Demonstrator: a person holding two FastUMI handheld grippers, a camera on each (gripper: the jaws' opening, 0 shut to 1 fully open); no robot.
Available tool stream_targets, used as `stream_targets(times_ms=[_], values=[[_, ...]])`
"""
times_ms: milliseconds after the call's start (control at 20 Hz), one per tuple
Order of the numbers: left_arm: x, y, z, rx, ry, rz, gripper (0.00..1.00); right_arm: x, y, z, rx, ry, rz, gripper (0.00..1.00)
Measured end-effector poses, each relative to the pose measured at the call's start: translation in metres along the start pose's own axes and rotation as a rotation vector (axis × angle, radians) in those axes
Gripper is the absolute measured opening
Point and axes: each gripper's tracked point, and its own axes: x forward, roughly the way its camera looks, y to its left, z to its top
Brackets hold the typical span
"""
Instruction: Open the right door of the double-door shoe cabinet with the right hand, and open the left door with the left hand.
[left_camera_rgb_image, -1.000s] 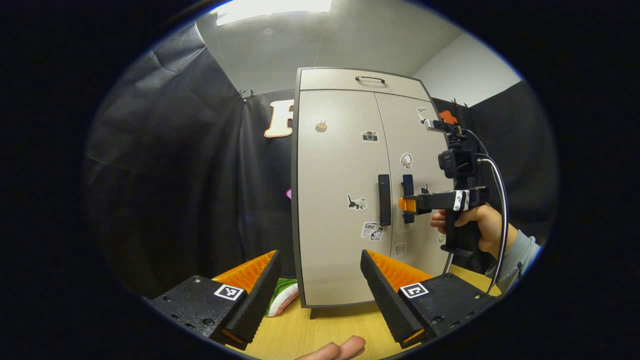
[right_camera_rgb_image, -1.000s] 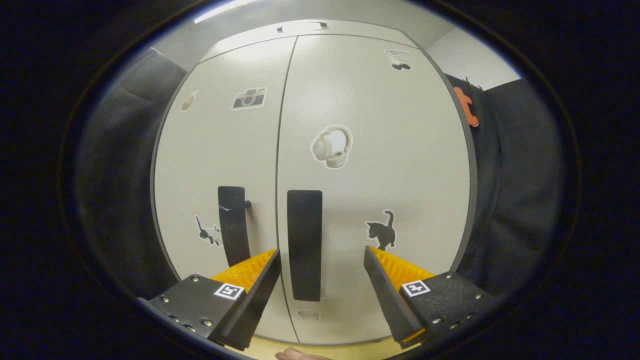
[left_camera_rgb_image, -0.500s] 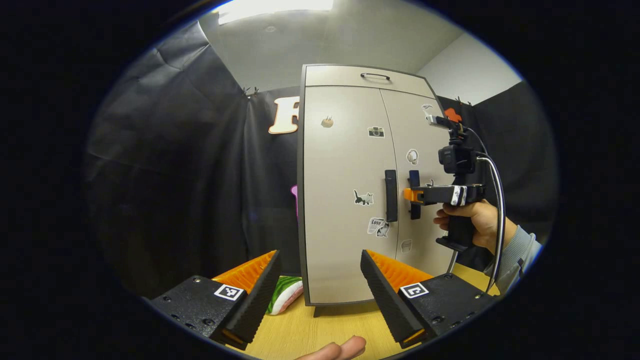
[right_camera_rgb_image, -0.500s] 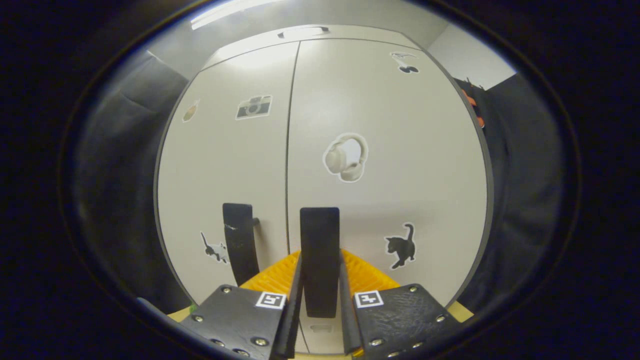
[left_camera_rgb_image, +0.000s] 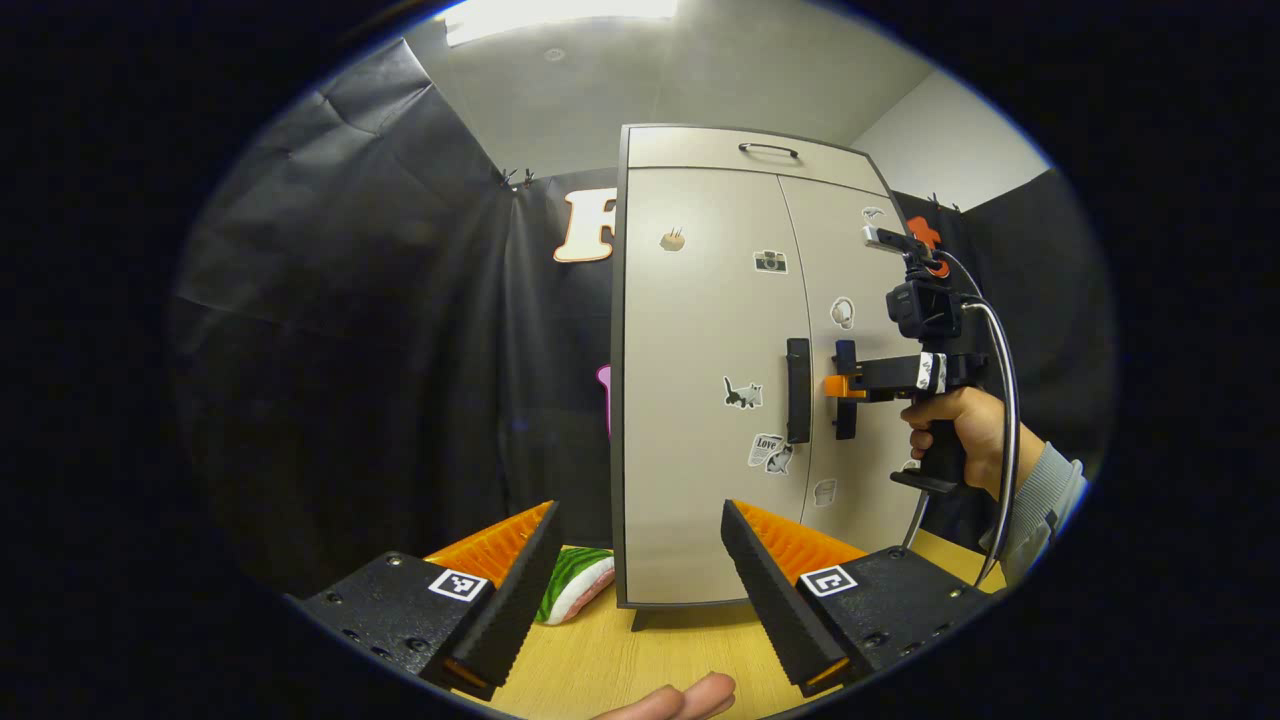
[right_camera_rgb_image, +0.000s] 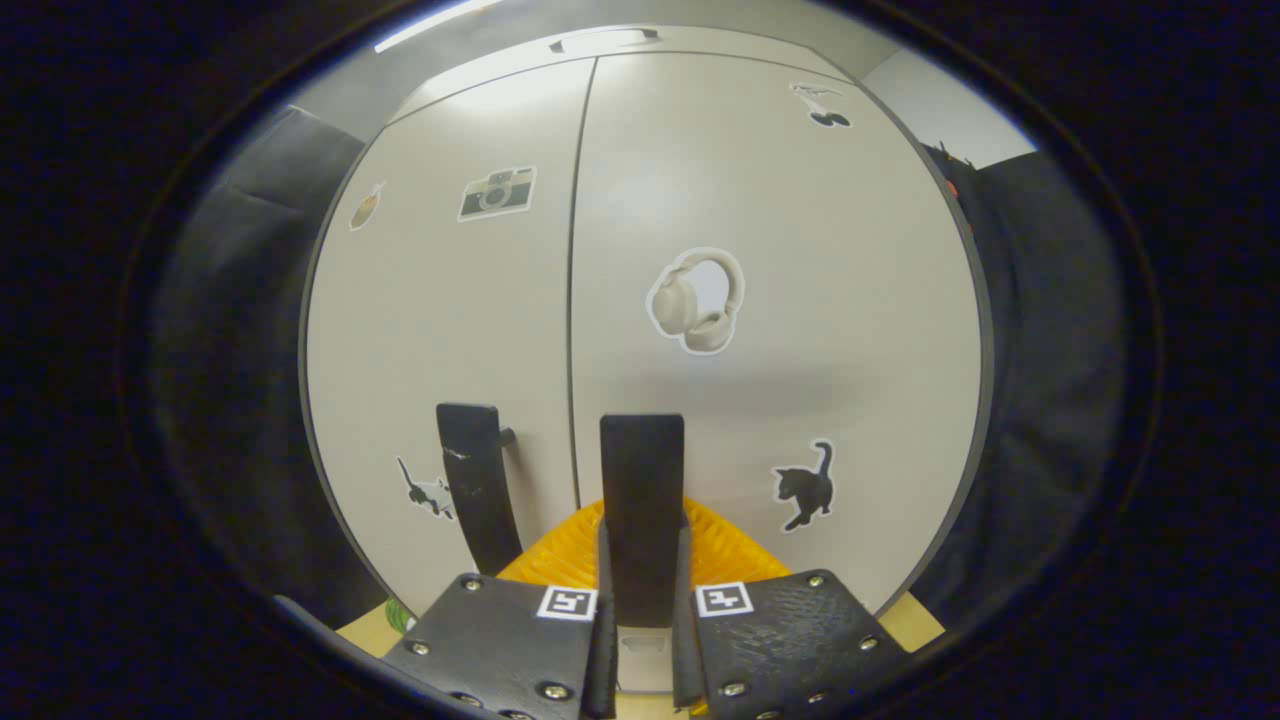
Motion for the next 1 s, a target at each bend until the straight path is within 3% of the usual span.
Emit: stream_targets(times_ms=[350,450,1000], values=[[-0.016,-0.005,0.007,0.005,-0.01,-0.004,0.98,-0.006,-0.001,-0.001,0.027,0.033,0.008,0.22],[-0.019,-0.008,0.011,0.007,-0.017,-0.008,0.97,-0.012,-0.001,0.0,0.04,0.032,0.028,0.25],[-0.044,-0.036,0.023,-0.005,-0.036,-0.046,0.98,-0.071,-0.019,-0.002,0.047,0.055,0.165,0.22]])
